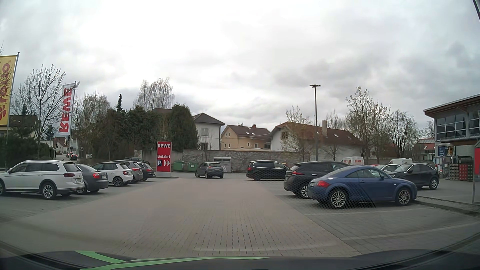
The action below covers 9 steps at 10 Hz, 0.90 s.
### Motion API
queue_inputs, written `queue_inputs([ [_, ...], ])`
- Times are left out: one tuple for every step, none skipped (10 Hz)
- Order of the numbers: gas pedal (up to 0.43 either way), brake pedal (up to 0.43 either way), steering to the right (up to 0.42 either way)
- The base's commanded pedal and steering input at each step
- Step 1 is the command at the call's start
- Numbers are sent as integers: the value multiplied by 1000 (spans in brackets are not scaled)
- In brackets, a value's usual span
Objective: Follow the waypoints while adhering to traffic rules and regulations
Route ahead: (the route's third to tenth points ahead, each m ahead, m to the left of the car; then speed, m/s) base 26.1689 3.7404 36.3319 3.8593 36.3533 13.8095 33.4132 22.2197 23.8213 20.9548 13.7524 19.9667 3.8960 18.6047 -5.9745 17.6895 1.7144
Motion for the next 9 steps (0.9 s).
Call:
queue_inputs([
  [20,0,-31],
  [20,0,-31],
  [20,0,-30],
  [20,0,-31],
  [20,0,-30],
  [20,0,-31],
  [20,0,-31],
  [20,0,-31],
  [20,0,-32],
])
